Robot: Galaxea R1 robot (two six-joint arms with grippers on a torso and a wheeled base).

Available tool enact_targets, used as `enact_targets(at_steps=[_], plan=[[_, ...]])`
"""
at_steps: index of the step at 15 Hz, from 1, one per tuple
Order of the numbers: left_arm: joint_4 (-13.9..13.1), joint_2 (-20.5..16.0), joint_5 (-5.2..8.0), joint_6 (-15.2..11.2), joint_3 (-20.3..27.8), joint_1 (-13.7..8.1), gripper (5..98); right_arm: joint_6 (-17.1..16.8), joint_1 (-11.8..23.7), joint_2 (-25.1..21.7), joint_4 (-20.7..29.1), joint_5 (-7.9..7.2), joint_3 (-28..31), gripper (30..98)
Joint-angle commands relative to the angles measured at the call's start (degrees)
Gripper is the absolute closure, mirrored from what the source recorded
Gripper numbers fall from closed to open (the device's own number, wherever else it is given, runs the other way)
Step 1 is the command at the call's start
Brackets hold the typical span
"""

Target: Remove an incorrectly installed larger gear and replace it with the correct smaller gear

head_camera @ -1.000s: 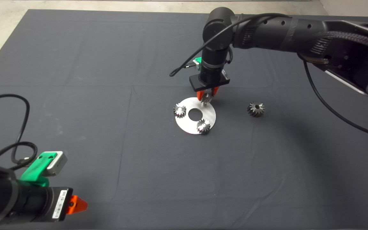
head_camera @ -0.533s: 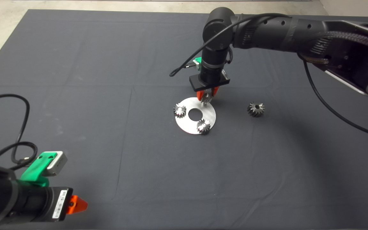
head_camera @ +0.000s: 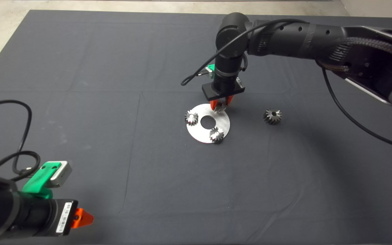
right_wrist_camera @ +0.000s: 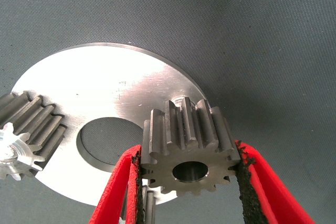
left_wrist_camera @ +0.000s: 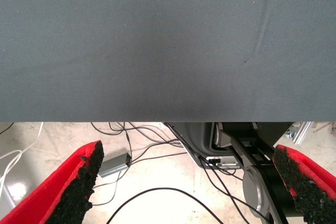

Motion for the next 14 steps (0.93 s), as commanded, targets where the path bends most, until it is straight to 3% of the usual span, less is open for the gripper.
enact_targets(at_steps=[1, 14], plan=[[0.33, -0.18, 0.08, -0.37, 0.65, 0.01, 19.7, -0.27, 0.68, 0.18, 2.33, -5.19, 0.39, 93.7], [1.78, 2.11, -0.05, -0.54, 0.03, 2.03, 19.7, -0.09, 0.03, 0.36, 1.98, -4.92, 0.3, 93.5]])
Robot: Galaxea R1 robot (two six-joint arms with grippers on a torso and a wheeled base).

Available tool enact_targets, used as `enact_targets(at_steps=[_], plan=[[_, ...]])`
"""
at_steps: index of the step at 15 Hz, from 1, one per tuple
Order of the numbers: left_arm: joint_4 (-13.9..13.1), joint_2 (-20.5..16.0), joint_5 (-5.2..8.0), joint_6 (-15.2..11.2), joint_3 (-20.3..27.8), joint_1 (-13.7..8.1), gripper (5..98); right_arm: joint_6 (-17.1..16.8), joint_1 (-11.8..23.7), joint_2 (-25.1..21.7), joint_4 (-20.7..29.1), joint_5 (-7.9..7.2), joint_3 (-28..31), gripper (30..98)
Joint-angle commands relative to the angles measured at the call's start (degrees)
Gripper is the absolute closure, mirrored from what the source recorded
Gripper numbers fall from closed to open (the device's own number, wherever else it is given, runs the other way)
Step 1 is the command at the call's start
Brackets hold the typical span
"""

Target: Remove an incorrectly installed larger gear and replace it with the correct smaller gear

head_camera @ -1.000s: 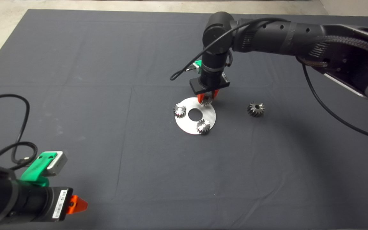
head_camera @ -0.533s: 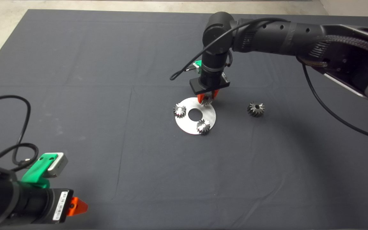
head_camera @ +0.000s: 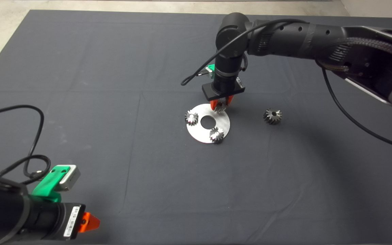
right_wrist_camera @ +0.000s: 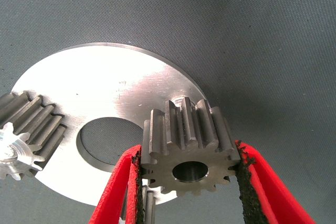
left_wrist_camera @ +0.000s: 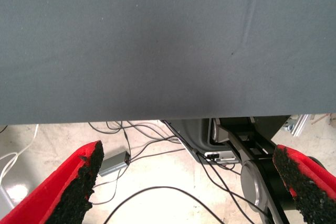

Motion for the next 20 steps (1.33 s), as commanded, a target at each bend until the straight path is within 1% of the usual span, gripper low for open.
enact_targets(at_steps=[1, 4, 6, 8, 11, 12, 14, 15, 19, 20], plan=[[0.6, 0.02, 0.32, -0.32, -0.06, -0.04, 19.7, -0.09, -0.18, 0.26, 1.98, -4.95, 0.3, 93.5], [0.69, 0.1, 0.32, -0.32, -0.14, 0.06, 19.7, -0.01, -1.07, 0.17, 1.98, -5.04, 0.39, 92.8], [0.69, 0.1, 0.32, -0.32, -0.15, 0.75, 19.7, -0.01, -1.41, 0.26, 2.15, -5.04, 0.48, 92.5], [0.69, 0.1, 0.4, -0.23, -0.15, 0.84, 19.7, 0.08, -1.75, 0.34, 2.32, -5.12, 1.08, 92.4], [0.69, 0.1, 0.32, -0.23, -0.15, 0.84, 19.7, 0.43, -3.6, -0.1, 4.26, -5.04, 3.64, 91.5], [0.77, 0.1, 0.36, -0.23, -0.23, 0.84, 19.7, 0.43, -4.17, -0.18, 4.26, -5.04, 3.82, 89.8], [1.12, 0.19, 0.32, -0.23, -0.23, 1.01, 19.7, 0.43, -4.31, -0.27, 4.26, -5.04, 3.81, 89.1], [1.13, 0.59, 0.32, -0.23, -0.46, 1.19, 19.7, 0.43, -4.18, -0.27, 4.26, -5.04, 3.47, 87.9], [1.3, 2.38, 0.37, -0.32, -1.2, 1.36, 19.7, 0.21, -4.13, -0.36, 4.18, -5.04, 2.15, 87.9], [1.32, 2.56, 0.38, -0.32, -1.29, 1.36, 19.7, 0.17, -4.13, -0.27, 4.18, -5.04, 2.23, 86.8]])
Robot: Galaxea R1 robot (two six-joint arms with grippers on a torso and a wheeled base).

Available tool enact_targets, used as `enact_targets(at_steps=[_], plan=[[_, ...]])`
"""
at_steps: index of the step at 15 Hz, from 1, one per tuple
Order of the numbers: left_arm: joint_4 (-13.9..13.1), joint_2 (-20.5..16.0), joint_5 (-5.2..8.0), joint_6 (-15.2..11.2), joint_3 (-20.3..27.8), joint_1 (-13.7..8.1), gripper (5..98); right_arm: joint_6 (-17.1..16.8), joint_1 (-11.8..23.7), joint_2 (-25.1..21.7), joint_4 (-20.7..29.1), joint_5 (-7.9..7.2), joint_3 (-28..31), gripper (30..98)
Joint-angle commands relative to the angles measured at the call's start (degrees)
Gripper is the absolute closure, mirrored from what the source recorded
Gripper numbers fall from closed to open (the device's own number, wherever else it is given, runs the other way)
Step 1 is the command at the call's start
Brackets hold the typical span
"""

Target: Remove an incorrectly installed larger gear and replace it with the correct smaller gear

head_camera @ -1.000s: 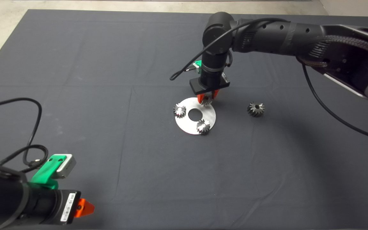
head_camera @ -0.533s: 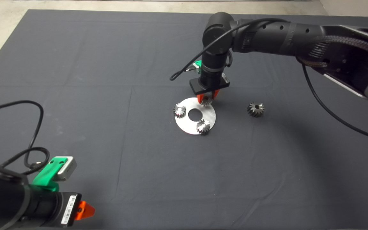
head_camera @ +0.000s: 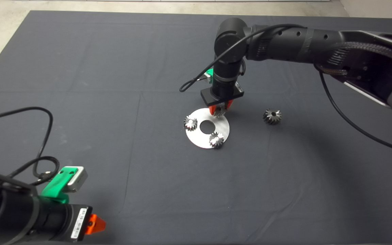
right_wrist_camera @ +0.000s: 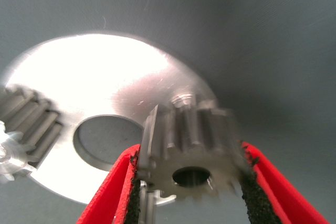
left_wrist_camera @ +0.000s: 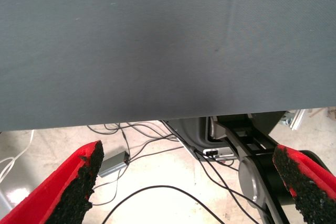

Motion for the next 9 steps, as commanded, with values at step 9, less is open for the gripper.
enact_targets(at_steps=[9], plan=[[1.48, 1.09, 0.48, -0.32, -1.55, 1.66, 19.7, -0.05, -2.58, 0.03, 3.91, -4.49, -0.02, 84.4]])
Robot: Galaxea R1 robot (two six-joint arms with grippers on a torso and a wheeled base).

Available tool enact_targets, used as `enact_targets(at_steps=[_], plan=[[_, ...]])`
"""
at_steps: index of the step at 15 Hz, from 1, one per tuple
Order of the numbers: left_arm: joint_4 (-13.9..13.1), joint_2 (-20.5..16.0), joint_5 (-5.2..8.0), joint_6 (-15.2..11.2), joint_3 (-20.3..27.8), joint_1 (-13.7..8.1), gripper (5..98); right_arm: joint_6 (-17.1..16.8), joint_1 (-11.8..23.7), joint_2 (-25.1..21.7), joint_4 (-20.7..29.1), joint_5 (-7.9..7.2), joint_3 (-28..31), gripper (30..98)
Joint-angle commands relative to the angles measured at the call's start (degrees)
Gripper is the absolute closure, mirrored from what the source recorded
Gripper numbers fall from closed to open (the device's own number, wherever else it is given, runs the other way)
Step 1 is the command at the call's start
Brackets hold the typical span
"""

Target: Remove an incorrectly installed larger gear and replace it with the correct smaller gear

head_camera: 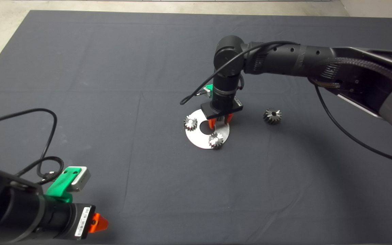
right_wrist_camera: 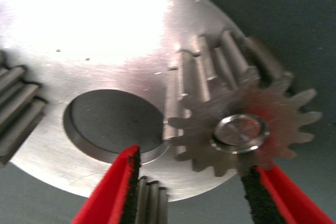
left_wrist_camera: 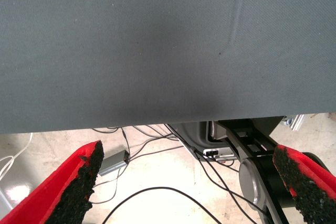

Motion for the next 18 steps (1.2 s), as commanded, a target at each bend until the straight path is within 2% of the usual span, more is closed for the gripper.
enact_targets(at_steps=[1, 2, 3, 6, 9, 11, 12, 14, 15, 18], plan=[[0.72, 0.36, 0.37, -0.3, -0.57, 0.44, 19.7, -0.05, 0.74, -0.02, 1.86, -4.33, 0.57, 81.9], [0.72, 0.36, 0.37, -0.3, -0.66, 0.35, 19.7, -0.05, 2.13, -0.25, 1.88, -4.42, 1.58, 79.9], [0.67, 0.36, 0.4, -0.3, -0.66, 0.39, 19.7, 0.68, 6.22, -1.33, 1.94, -4.33, 4.12, 79.6], [0.63, 0.27, 0.72, -0.3, -0.43, 0.35, 19.7, 6.88, 17.31, -3.19, 2.01, -4.24, 14.2, 70.8], [0.54, -1.44, 0.89, -0.47, 1.85, -0.09, 19.7, 10.49, 26.74, -6.39, 4.51, -4.15, 23.27, 65.3], [0.2, -3.3, 0.98, -0.74, 2.68, -2.69, 19.7, 13.19, 32.6, -9.39, 6.36, -4.15, 28.38, 63.7], [0.1, -4.22, 1.07, -0.74, 2.77, -3.47, 19.7, 14.46, 35.15, -11.06, 6.45, -4.1, 31.59, 59.9], [0.02, -6.74, 1.86, -0.56, 3.03, -4.3, 19.7, 16.8, 37.86, -15.63, 6.36, -4.24, 39.47, 57.6], [0.01, -8.27, 1.95, -0.25, 3.52, -4.31, 19.7, 18.39, 37.86, -18.67, 6.23, -4.15, 44.41, 54.4], [-0.36, -11.58, 1.95, 1.65, 4.09, -4.31, 19.8, 23.68, 37.86, -25.41, 6.19, -4.06, 60.0, 54.2]])
